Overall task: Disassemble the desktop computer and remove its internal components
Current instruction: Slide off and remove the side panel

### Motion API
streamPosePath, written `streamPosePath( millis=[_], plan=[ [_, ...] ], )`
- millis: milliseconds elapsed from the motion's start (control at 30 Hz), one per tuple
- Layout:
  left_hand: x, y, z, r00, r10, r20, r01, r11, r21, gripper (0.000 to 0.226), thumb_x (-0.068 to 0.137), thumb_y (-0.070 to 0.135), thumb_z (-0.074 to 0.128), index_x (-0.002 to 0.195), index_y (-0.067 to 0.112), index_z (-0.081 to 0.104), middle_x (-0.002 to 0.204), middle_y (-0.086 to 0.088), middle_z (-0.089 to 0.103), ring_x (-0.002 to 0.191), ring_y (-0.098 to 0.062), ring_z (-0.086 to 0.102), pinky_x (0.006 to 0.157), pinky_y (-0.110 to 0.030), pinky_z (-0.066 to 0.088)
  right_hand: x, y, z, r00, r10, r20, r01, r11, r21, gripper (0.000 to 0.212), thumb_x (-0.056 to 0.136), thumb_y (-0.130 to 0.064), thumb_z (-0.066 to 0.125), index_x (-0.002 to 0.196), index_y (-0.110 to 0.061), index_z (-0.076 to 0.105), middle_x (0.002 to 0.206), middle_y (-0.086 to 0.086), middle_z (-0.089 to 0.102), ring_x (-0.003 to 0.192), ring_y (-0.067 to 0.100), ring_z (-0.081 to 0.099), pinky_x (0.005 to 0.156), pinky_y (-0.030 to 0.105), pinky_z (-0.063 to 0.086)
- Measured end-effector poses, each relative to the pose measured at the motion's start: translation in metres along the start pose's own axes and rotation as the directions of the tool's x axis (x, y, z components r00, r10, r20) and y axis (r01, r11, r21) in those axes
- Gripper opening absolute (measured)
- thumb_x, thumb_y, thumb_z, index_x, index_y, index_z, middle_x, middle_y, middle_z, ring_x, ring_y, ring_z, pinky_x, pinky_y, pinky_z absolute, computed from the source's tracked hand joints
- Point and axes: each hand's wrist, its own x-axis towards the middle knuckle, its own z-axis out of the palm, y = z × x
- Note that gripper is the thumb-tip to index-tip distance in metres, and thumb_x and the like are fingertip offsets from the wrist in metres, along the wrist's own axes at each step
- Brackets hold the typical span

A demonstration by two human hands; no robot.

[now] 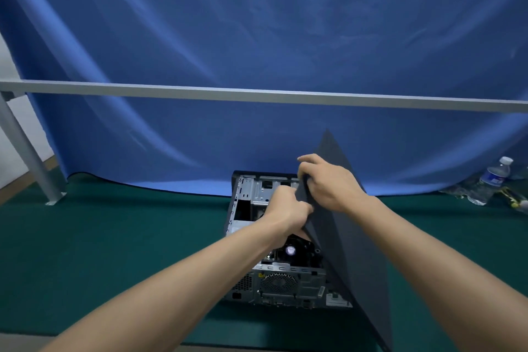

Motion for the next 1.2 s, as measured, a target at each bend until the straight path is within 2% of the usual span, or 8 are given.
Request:
streamPosePath(
  millis=[100, 233, 367, 500, 633, 833, 1000, 1200],
  plan=[
    [0.014, 0.011, 0.022, 0.997, 0.015, 0.073, -0.018, 0.999, 0.043, 0.01, 0.089, -0.002, 0.05, 0.087, 0.002, 0.058, 0.087, -0.021, 0.067, 0.079, -0.038, 0.068, 0.065, -0.05, 0.058, 0.008, 0.039, -0.001, 0.995, 0.098, -0.001, -0.096, 0.982, 0.165, 0.026, 0.092, -0.021, 0.029, 0.085, -0.031, 0.052, 0.125, -0.013, 0.052, 0.103, 0.02, 0.053, 0.077, 0.031, 0.035],
    [0.041, 0.031, 0.057, 0.985, 0.024, 0.168, -0.039, 0.995, 0.088, 0.011, 0.09, -0.002, 0.049, 0.086, 0.003, 0.058, 0.085, -0.021, 0.066, 0.081, -0.042, 0.068, 0.065, -0.05, 0.058, 0.015, 0.094, 0.009, 0.953, 0.253, -0.169, -0.201, 0.94, 0.275, 0.048, 0.094, -0.046, 0.033, 0.055, -0.019, 0.04, 0.08, -0.002, 0.046, 0.067, 0.022, 0.048, 0.06, 0.033, 0.03],
    [0.072, 0.041, 0.097, 0.97, 0.005, 0.243, -0.038, 0.991, 0.13, 0.013, 0.091, -0.001, 0.049, 0.08, 0.002, 0.056, 0.08, -0.017, 0.066, 0.064, -0.032, 0.067, 0.053, -0.037, 0.058, 0.023, 0.146, 0.02, 0.885, 0.346, -0.312, -0.243, 0.914, 0.325, 0.046, 0.089, -0.026, 0.038, 0.047, -0.014, 0.025, 0.059, 0.002, 0.03, 0.051, 0.02, 0.03, 0.049, 0.032, 0.02],
    [0.103, 0.036, 0.131, 0.964, -0.029, 0.266, -0.006, 0.991, 0.132, 0.019, 0.094, 0.004, 0.045, 0.095, -0.01, 0.057, 0.091, -0.025, 0.068, 0.079, -0.043, 0.068, 0.066, -0.048, 0.058, 0.032, 0.191, 0.034, 0.943, 0.277, -0.182, -0.212, 0.927, 0.31, 0.043, 0.091, -0.019, 0.037, 0.049, -0.015, 0.028, 0.062, 0.002, 0.032, 0.053, 0.018, 0.031, 0.05, 0.029, 0.023],
    [0.126, 0.015, 0.165, 0.946, -0.091, 0.311, 0.04, 0.985, 0.167, 0.02, 0.094, 0.002, 0.038, 0.09, -0.002, 0.057, 0.088, -0.02, 0.066, 0.084, -0.042, 0.067, 0.064, -0.041, 0.059, 0.032, 0.229, 0.056, 0.978, 0.208, -0.003, -0.2, 0.944, 0.262, 0.036, 0.09, -0.019, 0.036, 0.055, -0.011, 0.032, 0.069, 0.003, 0.034, 0.062, 0.025, 0.038, 0.059, 0.037, 0.032],
    [0.159, -0.004, 0.158, 0.874, -0.284, 0.395, 0.238, 0.958, 0.162, 0.019, 0.093, 0.009, 0.047, 0.076, 0.008, 0.056, 0.058, 0.0, 0.059, 0.055, -0.017, 0.06, 0.055, -0.039, 0.059, 0.029, 0.238, 0.086, 0.984, 0.031, 0.176, -0.067, 0.977, 0.204, 0.036, 0.091, -0.024, 0.036, 0.056, -0.016, 0.035, 0.078, 0.001, 0.037, 0.068, 0.027, 0.042, 0.064, 0.036, 0.033],
    [0.178, -0.029, 0.136, 0.907, -0.318, 0.277, 0.213, 0.913, 0.349, 0.015, 0.094, 0.015, 0.046, 0.089, 0.01, 0.059, 0.089, -0.01, 0.068, 0.061, -0.018, 0.065, 0.049, -0.027, 0.053, 0.01, 0.25, 0.125, 0.942, -0.085, 0.326, 0.039, 0.989, 0.144, 0.032, 0.093, -0.027, 0.034, 0.064, -0.017, 0.041, 0.081, -0.003, 0.033, 0.071, 0.019, 0.039, 0.066, 0.031, 0.032],
    [0.185, -0.08, 0.138, 0.972, -0.105, 0.208, -0.129, 0.502, 0.855, 0.02, 0.092, 0.021, 0.048, 0.106, 0.017, 0.061, 0.103, -0.002, 0.067, 0.094, -0.022, 0.061, 0.079, -0.033, 0.049, -0.013, 0.263, 0.165, 0.868, -0.124, 0.481, 0.097, 0.992, 0.08, 0.03, 0.092, -0.029, 0.035, 0.074, -0.011, 0.05, 0.099, -0.001, 0.041, 0.09, 0.022, 0.047, 0.077, 0.033, 0.038]
  ],
)
